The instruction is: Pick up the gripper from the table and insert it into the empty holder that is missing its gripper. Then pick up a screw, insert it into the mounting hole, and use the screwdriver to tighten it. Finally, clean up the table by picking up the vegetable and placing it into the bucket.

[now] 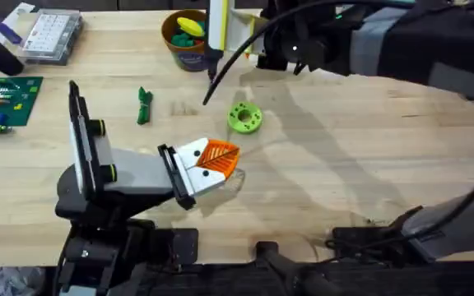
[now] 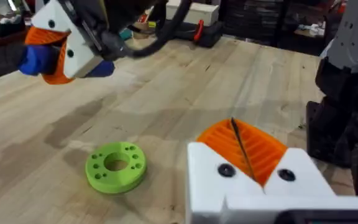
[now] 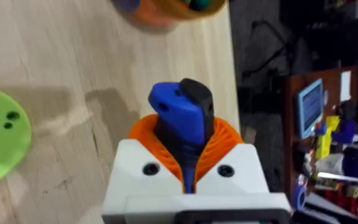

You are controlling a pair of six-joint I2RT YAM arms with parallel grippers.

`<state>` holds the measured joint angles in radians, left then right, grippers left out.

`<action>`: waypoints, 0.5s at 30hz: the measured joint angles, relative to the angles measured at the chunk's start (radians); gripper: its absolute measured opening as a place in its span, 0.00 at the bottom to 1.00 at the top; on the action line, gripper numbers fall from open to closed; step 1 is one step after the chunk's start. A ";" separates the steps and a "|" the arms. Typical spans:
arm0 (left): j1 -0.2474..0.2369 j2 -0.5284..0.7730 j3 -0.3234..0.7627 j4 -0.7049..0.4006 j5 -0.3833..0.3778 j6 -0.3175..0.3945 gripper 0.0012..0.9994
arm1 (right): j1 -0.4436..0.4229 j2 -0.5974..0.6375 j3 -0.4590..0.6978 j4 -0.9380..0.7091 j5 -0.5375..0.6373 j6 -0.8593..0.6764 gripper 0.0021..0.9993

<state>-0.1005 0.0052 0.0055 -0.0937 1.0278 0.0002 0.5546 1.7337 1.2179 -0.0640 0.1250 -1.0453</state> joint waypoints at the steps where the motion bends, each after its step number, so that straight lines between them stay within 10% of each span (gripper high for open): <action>1: 0.000 0.000 0.000 0.000 0.000 0.000 0.01 | -0.005 0.010 0.000 -0.005 0.005 -0.002 0.04; 15: 0.000 0.000 0.000 0.000 0.000 0.000 0.01 | -0.041 0.143 0.001 -0.039 0.014 -0.011 0.04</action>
<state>-0.1005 0.0055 0.0055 -0.0937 1.0279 0.0002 0.5133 1.8769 1.2186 -0.1031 0.1389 -1.0564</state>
